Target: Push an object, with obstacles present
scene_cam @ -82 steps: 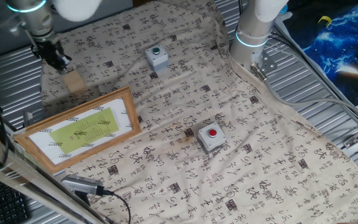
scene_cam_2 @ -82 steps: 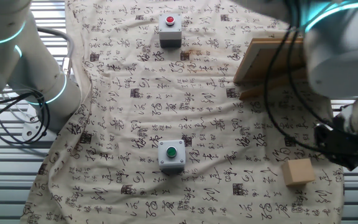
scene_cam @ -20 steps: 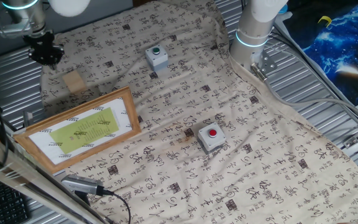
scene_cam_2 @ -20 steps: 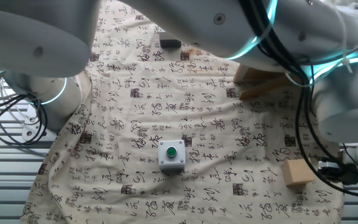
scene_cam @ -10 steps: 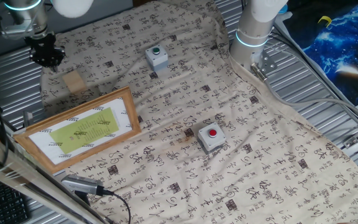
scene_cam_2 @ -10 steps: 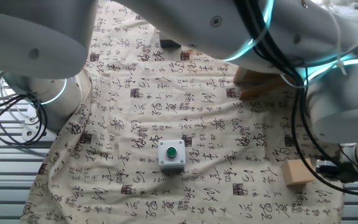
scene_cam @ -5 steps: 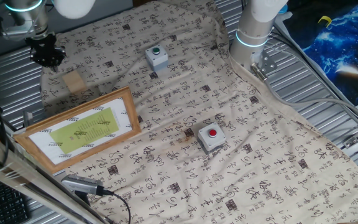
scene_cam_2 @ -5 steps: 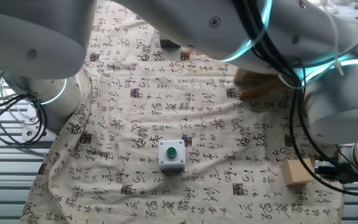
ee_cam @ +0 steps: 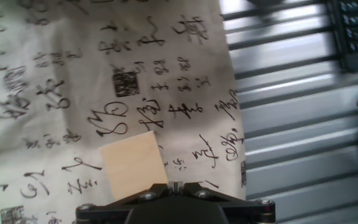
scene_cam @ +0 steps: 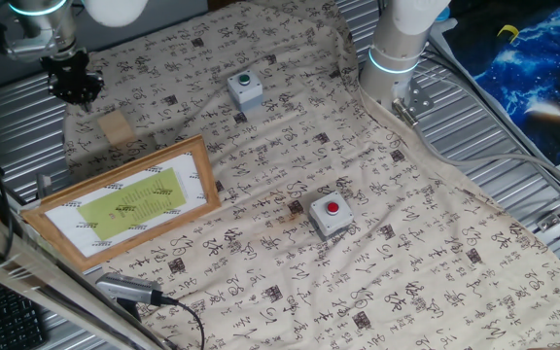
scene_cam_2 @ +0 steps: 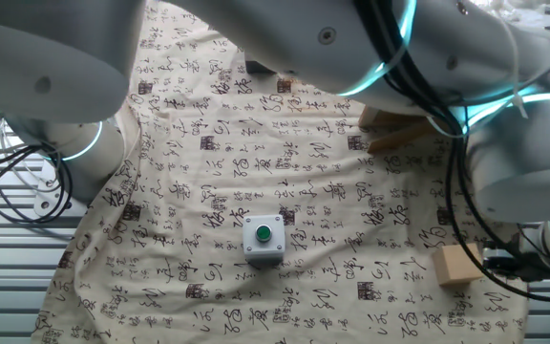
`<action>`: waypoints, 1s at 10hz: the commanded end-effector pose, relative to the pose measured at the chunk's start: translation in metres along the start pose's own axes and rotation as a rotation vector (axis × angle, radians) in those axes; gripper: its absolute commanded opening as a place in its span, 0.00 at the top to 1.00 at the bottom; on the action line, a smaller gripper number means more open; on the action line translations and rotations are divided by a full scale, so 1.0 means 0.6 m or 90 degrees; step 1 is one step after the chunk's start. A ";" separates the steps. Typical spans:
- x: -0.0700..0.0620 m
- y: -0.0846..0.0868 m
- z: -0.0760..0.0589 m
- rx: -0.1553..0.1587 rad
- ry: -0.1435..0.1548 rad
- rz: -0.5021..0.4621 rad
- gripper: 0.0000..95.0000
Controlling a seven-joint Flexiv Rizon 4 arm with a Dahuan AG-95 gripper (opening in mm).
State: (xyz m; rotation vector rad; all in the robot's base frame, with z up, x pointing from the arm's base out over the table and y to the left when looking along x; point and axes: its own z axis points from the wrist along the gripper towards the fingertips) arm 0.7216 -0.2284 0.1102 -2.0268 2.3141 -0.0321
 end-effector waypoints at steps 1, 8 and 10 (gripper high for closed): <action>-0.001 -0.005 0.001 -0.037 -0.007 -0.026 1.00; 0.000 -0.001 0.006 -0.027 0.002 -0.015 1.00; -0.002 -0.001 0.019 -0.018 0.000 -0.012 1.00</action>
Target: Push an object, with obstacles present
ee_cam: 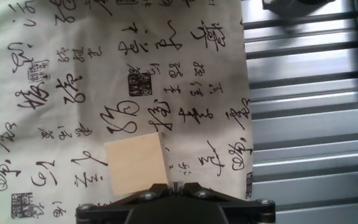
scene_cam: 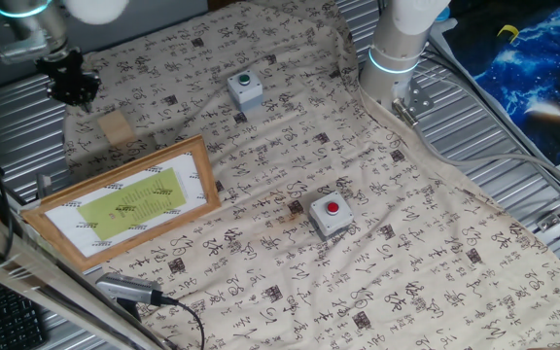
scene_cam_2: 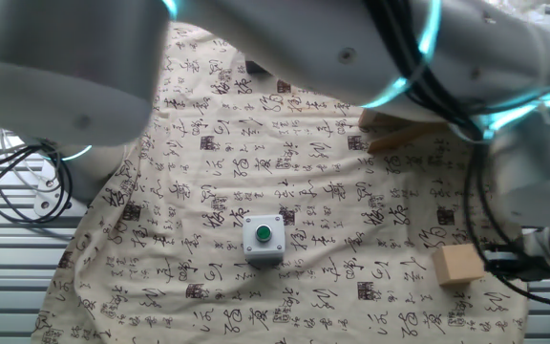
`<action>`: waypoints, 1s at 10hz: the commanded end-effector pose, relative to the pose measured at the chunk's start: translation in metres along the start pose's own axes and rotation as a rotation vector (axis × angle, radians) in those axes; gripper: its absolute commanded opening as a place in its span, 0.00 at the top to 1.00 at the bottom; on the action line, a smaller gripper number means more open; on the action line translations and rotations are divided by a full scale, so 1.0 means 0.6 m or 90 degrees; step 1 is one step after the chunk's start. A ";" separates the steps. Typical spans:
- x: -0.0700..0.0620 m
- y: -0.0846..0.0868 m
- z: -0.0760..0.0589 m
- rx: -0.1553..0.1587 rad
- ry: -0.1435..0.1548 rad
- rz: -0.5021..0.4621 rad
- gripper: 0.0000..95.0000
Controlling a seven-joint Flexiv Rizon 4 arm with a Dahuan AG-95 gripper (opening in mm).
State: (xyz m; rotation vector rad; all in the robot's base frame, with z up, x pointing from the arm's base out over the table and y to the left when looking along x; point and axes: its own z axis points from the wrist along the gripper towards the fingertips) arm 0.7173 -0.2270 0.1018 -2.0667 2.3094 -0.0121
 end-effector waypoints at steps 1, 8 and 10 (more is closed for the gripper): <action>-0.003 -0.010 0.007 -0.001 -0.007 0.002 1.00; -0.036 -0.023 0.038 0.013 -0.007 -0.032 1.00; -0.042 -0.025 0.047 0.021 -0.007 -0.047 1.00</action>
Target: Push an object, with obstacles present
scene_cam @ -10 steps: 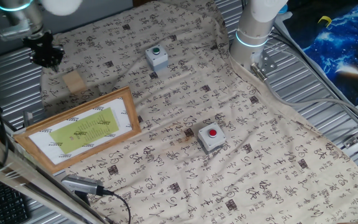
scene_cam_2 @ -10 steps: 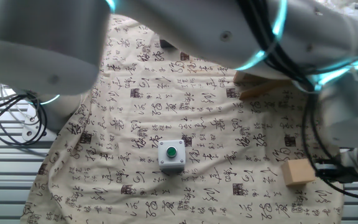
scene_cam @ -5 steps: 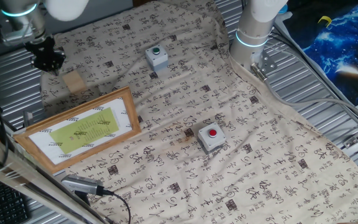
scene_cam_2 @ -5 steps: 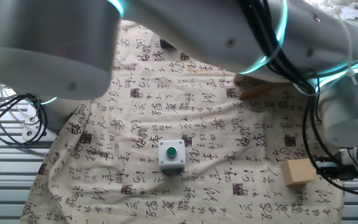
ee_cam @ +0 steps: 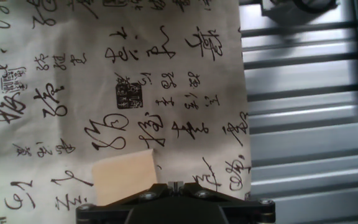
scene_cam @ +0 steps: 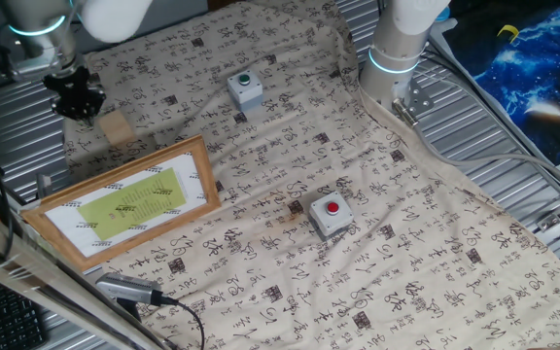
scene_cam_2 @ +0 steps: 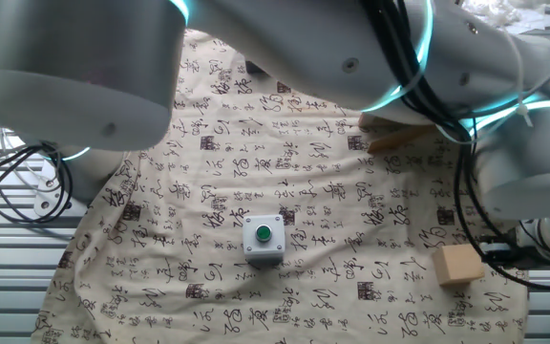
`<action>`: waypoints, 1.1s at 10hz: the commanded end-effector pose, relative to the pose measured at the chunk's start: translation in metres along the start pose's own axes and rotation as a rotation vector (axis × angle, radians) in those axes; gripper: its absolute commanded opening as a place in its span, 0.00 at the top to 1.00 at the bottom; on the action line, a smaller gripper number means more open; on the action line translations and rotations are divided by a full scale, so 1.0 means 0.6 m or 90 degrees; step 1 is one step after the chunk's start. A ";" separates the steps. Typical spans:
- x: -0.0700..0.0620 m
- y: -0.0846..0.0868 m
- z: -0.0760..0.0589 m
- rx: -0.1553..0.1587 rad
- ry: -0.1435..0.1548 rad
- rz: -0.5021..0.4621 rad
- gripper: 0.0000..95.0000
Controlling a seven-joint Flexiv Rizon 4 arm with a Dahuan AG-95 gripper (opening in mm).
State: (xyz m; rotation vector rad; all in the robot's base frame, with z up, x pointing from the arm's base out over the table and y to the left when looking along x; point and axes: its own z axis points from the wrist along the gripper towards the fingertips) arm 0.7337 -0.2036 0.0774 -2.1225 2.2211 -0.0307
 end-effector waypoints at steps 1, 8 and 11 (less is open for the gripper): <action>-0.004 -0.005 0.009 0.006 0.001 -0.007 1.00; -0.004 -0.009 0.037 0.019 -0.002 -0.019 1.00; -0.001 -0.008 0.046 0.022 -0.003 -0.022 1.00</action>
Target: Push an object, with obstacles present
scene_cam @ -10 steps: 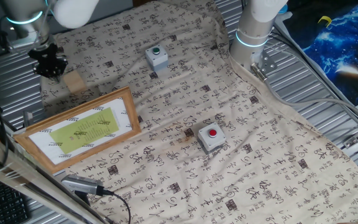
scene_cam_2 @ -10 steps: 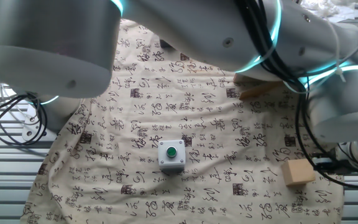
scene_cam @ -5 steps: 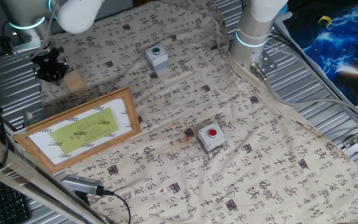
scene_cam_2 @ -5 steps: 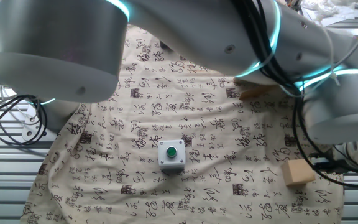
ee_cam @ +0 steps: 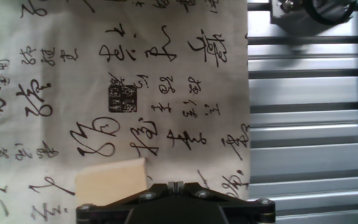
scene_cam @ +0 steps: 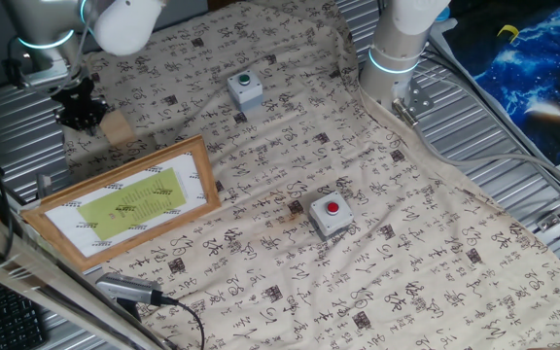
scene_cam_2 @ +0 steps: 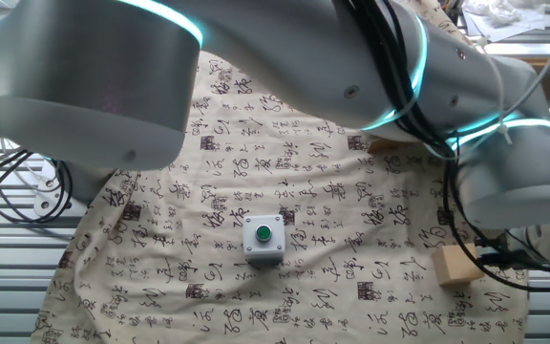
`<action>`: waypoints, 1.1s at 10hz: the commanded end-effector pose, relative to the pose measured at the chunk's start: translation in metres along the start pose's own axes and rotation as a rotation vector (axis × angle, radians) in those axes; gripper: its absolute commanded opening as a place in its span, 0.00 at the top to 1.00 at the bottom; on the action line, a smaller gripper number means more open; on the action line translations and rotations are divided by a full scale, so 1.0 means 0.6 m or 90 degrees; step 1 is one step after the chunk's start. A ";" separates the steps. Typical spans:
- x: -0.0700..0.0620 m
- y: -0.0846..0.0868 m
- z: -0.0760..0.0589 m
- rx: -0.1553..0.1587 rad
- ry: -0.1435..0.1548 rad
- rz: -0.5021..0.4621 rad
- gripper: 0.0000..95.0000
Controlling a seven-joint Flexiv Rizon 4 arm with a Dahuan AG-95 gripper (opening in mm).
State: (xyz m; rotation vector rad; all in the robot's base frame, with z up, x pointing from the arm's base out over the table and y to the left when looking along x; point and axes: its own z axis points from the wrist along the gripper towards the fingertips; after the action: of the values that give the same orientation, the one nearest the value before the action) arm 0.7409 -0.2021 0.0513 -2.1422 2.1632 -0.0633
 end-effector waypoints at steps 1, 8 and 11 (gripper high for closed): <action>0.001 0.001 0.003 0.000 0.001 0.001 1.00; 0.016 0.029 0.013 -0.010 -0.002 0.050 1.00; 0.024 0.050 0.007 -0.011 0.000 0.068 1.00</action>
State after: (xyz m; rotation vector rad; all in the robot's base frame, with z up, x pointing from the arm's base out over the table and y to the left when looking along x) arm 0.7085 -0.2165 0.0445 -2.0258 2.2871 -0.0380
